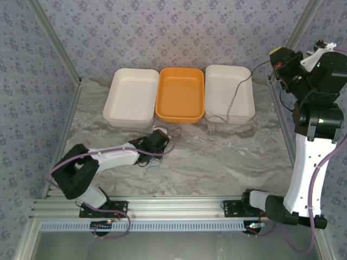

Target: Untangle the cables

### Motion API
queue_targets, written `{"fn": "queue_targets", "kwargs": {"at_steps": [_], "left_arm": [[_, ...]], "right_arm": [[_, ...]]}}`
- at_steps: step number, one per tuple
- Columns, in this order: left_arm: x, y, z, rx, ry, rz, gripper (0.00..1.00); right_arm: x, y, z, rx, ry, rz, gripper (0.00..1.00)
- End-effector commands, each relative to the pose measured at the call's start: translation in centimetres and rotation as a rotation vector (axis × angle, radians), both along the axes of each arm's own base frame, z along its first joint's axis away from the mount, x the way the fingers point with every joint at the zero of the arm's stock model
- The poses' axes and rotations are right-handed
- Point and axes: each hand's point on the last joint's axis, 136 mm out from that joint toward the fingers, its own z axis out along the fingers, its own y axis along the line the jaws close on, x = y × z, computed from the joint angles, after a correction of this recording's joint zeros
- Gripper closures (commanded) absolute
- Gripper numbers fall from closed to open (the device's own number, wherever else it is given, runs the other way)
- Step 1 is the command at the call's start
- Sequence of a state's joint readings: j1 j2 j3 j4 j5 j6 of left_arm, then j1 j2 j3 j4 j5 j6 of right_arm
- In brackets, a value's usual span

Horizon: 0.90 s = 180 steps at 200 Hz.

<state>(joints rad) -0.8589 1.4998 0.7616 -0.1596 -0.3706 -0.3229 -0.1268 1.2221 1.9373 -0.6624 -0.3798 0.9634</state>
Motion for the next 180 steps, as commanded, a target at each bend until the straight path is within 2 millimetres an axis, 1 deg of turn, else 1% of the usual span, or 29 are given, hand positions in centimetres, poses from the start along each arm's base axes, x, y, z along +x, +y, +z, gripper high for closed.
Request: {"fn": "queue_targets", "kwargs": {"at_steps": [1,13,15,20,32,41,56,61,66,76,92,108,121,133,156,180], "left_arm": [[0.1,-1.2,7.7,-0.224,-0.141,-0.006,1.00],[0.1,-0.1,11.1,-0.278,-0.202,0.032,1.00],[0.0,0.1,11.7,-0.287,-0.211,0.038,1.00],[-0.1,0.5,13.0,-0.313,-0.225,0.046,1.00],[-0.5,1.1,15.8,-0.378,-0.245,0.052,1.00],[-0.8,1.4,17.4,-0.418,-0.246,0.053,1.00],[-1.5,1.3,19.8,-0.487,-0.229,0.037,0.82],[-1.8,1.0,20.4,-0.508,-0.220,0.023,0.79],[-2.0,0.6,20.9,-0.530,-0.210,0.009,0.79],[-2.5,-0.1,21.7,-0.575,-0.185,-0.018,0.79],[-3.5,-0.8,22.4,-0.634,-0.165,-0.039,0.79],[-4.5,-0.9,22.7,-0.668,-0.162,-0.049,0.79],[-5.2,-0.5,22.6,-0.687,-0.158,-0.042,0.75],[-5.7,0.3,22.5,-0.704,-0.159,-0.025,0.68],[-6.7,2.4,23.2,-0.751,-0.197,0.012,0.45],[-7.5,4.6,24.7,-0.793,-0.257,0.046,0.30]], "right_arm": [[0.8,1.5,0.6,-0.014,-0.034,0.078,1.00],[1.5,1.8,-0.2,-0.023,-0.016,0.092,1.00],[1.6,1.8,0.2,-0.026,-0.035,0.092,1.00],[1.9,1.9,0.2,-0.024,-0.041,0.098,1.00],[2.6,2.1,0.1,-0.022,-0.043,0.113,1.00],[3.1,2.1,0.1,-0.021,-0.042,0.116,1.00],[3.7,2.1,0.2,-0.026,-0.053,0.116,1.00],[3.9,2.0,0.3,-0.033,-0.057,0.109,1.00],[4.2,1.8,0.4,-0.042,-0.062,0.102,1.00],[4.8,1.5,0.7,-0.054,-0.076,0.087,1.00],[6.4,0.8,1.0,-0.068,-0.089,0.065,1.00],[8.0,0.1,1.2,-0.080,-0.111,0.045,1.00],[9.3,-0.2,1.5,-0.077,-0.134,0.050,1.00],[10.2,-0.1,2.1,-0.081,-0.164,0.061,1.00],[11.8,-0.1,2.7,-0.105,-0.200,0.067,1.00],[14.0,-0.6,2.1,-0.133,-0.197,0.050,1.00]]}}
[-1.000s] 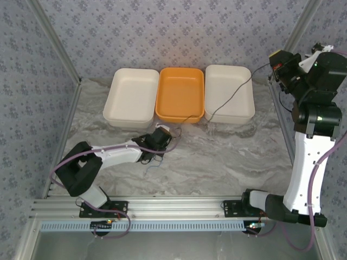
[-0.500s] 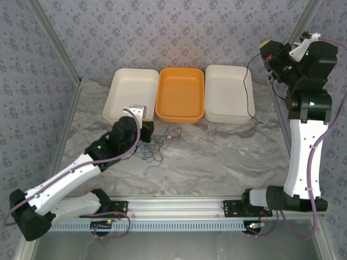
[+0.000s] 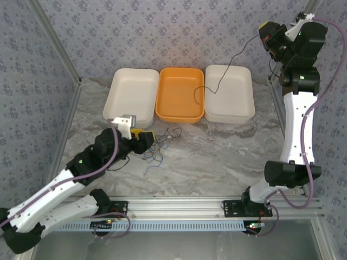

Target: Untangle the cables

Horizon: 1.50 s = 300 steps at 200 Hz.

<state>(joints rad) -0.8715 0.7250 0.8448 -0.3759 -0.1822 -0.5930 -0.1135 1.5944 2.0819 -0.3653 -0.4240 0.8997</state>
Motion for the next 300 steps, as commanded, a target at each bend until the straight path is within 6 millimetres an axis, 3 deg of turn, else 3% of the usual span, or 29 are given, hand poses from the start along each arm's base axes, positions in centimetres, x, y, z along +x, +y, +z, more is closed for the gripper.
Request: {"fn": "queue_targets", "kwargs": {"at_steps": [1,29,43,74,108,153,188,236,247,255,268,282,300], "left_arm": [[-0.7,2.0,1.3,-0.048,-0.028,0.054,0.30],[-1.4,3.1,2.6,-0.059,-0.048,0.057,0.26],[-1.6,3.0,2.8,-0.057,-0.043,0.044,0.25],[-1.6,2.8,2.4,-0.032,-0.026,0.038,0.25],[-1.6,2.7,1.6,-0.020,-0.011,0.036,0.25],[-1.5,2.6,0.8,-0.013,0.000,0.040,0.25],[-1.5,2.3,0.7,-0.016,0.012,0.029,0.25],[-1.7,2.3,0.0,-0.008,0.036,0.025,0.25],[-1.6,2.2,-0.1,-0.003,0.039,0.026,0.25],[-1.5,2.0,-0.2,0.002,0.043,0.023,0.25],[-1.4,1.7,-0.3,0.008,0.048,0.017,0.25],[-1.2,1.3,-0.2,0.002,0.048,0.010,0.25],[-0.9,0.8,-0.5,0.003,0.051,0.006,0.25]], "right_arm": [[0.4,-0.2,2.7,-0.061,-0.113,-0.007,1.00],[3.3,-1.3,0.8,-0.097,-0.071,-0.045,1.00],[5.1,-1.7,-1.3,-0.109,-0.011,-0.046,1.00],[8.7,-1.5,-8.5,-0.158,0.146,-0.036,1.00],[10.8,-1.2,-15.7,-0.196,0.282,-0.039,1.00],[13.0,-1.0,-20.0,-0.229,0.378,-0.063,1.00],[15.8,-2.0,-24.8,-0.224,0.485,-0.111,1.00],[19.8,-1.5,-30.9,-0.235,0.578,-0.088,1.00],[20.1,-1.5,-32.5,-0.238,0.618,-0.077,0.84],[20.2,-1.3,-33.4,-0.246,0.638,-0.068,0.66],[19.8,-1.3,-34.0,-0.267,0.668,-0.069,0.46],[19.0,-1.4,-33.5,-0.323,0.679,-0.072,0.39],[17.7,-1.3,-32.0,-0.369,0.674,-0.086,0.38]]}}
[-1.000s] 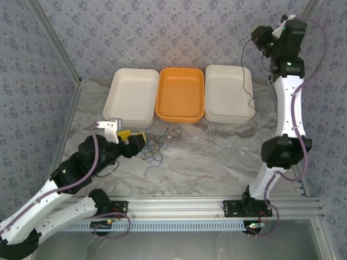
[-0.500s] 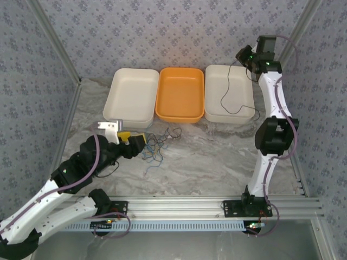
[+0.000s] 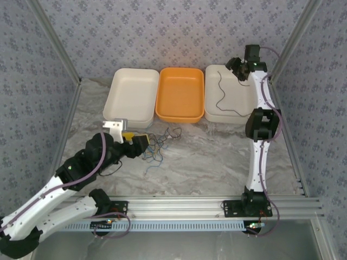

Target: Untangle the cables

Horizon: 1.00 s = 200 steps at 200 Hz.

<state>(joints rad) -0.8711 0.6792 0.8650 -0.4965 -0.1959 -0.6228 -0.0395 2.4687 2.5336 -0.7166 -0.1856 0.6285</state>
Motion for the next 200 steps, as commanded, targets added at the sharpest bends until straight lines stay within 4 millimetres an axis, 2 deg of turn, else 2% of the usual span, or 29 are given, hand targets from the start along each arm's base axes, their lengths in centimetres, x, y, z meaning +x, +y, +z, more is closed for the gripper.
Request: {"fn": "queue_targets", "kwargs": {"at_steps": [1,36,59,67,70,75,82,86,95,103,125,140,142,157,174,200], "left_arm": [[0.2,-0.8,0.1,-0.022,0.002,-0.017,0.25],[0.8,-1.1,-1.2,0.010,0.042,0.006,0.26],[1.3,0.0,-2.4,0.061,0.088,0.075,0.27],[1.5,0.4,-2.8,0.085,0.105,0.090,0.27],[1.5,0.6,-3.0,0.098,0.115,0.096,0.27],[1.7,0.9,-3.5,0.118,0.135,0.114,0.27],[2.0,1.7,-4.2,0.150,0.170,0.152,0.27],[2.1,2.3,-4.8,0.172,0.200,0.177,0.28],[2.5,3.6,-6.3,0.210,0.271,0.237,0.31],[2.8,4.2,-7.6,0.219,0.330,0.269,0.33],[3.7,5.0,-10.9,0.188,0.459,0.309,0.38],[4.3,5.4,-13.0,0.161,0.525,0.321,0.39],[4.3,5.6,-13.3,0.161,0.538,0.324,0.39],[5.0,5.5,-14.9,0.116,0.587,0.317,0.39],[5.3,5.1,-16.8,0.102,0.615,0.309,0.38],[5.8,4.3,-18.9,0.076,0.640,0.302,0.37]], "right_arm": [[-2.1,0.1,4.6,-0.093,-0.032,0.016,0.38],[-5.5,-0.1,9.3,-0.119,-0.097,-0.014,0.40],[-9.0,0.3,12.4,-0.149,-0.141,-0.023,0.47],[-10.5,1.2,13.8,-0.153,-0.185,-0.010,0.48],[-11.1,1.5,13.4,-0.155,-0.176,-0.001,0.48],[-12.1,2.3,14.5,-0.159,-0.218,0.011,0.48],[-13.6,3.3,14.7,-0.169,-0.230,0.026,0.48],[-14.8,4.0,15.5,-0.175,-0.251,0.037,0.49],[-17.0,5.6,15.0,-0.176,-0.250,0.063,0.50],[-19.4,7.4,15.5,-0.159,-0.275,0.094,0.52],[-25.3,12.7,13.2,-0.120,-0.290,0.212,0.56],[-29.0,14.5,10.3,-0.139,-0.242,0.252,0.59],[-29.5,14.5,9.1,-0.145,-0.218,0.259,0.60],[-32.7,14.0,5.6,-0.179,-0.146,0.249,0.63],[-35.5,11.7,2.8,-0.225,-0.084,0.200,0.64],[-37.7,9.6,1.2,-0.249,-0.052,0.161,0.64]]}}
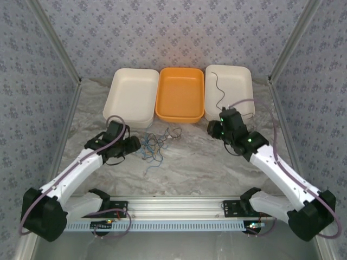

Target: Untangle the cables

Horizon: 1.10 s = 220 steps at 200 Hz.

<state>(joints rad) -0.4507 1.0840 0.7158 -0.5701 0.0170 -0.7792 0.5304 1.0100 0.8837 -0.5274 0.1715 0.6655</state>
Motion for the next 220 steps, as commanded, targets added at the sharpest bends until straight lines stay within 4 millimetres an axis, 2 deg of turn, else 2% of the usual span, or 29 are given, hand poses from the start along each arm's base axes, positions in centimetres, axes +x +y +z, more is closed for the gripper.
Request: {"fn": "queue_targets", "kwargs": {"at_steps": [1,22,34,65,78,94,115,130,151,175,194,205,210,220], "left_arm": [[1.1,-1.9,-0.4,-0.099,-0.022,-0.011,0.37],[1.6,-2.1,-0.9,-0.112,-0.033,-0.007,0.37],[1.7,-2.2,-0.7,-0.112,-0.041,-0.013,0.37],[2.0,-2.2,-0.9,-0.098,-0.059,-0.028,0.37],[2.0,-2.2,-1.3,-0.092,-0.046,-0.035,0.36],[1.8,-2.4,-1.5,-0.103,-0.046,-0.035,0.37],[1.8,-2.0,-1.2,-0.096,-0.067,-0.030,0.37],[1.9,-1.4,-1.2,-0.065,-0.079,-0.019,0.37],[2.1,-0.6,-2.3,-0.010,-0.044,-0.001,0.37],[3.2,-1.3,-3.1,-0.039,-0.048,-0.001,0.37],[4.1,-2.2,-3.5,-0.069,-0.063,-0.012,0.39],[4.4,-2.2,-4.4,-0.052,-0.039,-0.007,0.49],[4.5,-2.3,-4.8,-0.053,-0.033,-0.010,0.59],[4.6,-2.7,-5.3,-0.065,-0.026,-0.019,0.86]], "right_arm": [[-1.3,-3.1,-0.1,-0.040,-0.016,-0.120,0.64],[-1.5,-5.9,-1.8,-0.065,0.064,-0.221,0.62],[-0.7,-7.6,-2.2,-0.021,0.074,-0.284,0.61],[1.0,-9.7,-3.6,0.081,0.122,-0.344,0.50],[2.1,-12.3,-3.9,0.114,0.138,-0.423,0.49],[3.7,-14.7,-4.1,0.137,0.149,-0.479,0.53],[4.8,-14.9,-5.0,0.156,0.179,-0.484,0.63],[5.1,-13.1,-5.2,0.153,0.166,-0.448,0.62],[4.9,-8.7,-5.8,0.143,0.157,-0.358,0.58],[4.5,-1.7,-6.2,0.184,0.123,-0.196,0.52],[3.9,5.4,-6.6,0.183,0.127,-0.011,0.49],[3.6,8.9,-7.2,0.168,0.142,0.065,0.48],[3.4,10.6,-7.7,0.171,0.153,0.105,0.48],[3.3,13.7,-8.1,0.185,0.158,0.175,0.48]]}}
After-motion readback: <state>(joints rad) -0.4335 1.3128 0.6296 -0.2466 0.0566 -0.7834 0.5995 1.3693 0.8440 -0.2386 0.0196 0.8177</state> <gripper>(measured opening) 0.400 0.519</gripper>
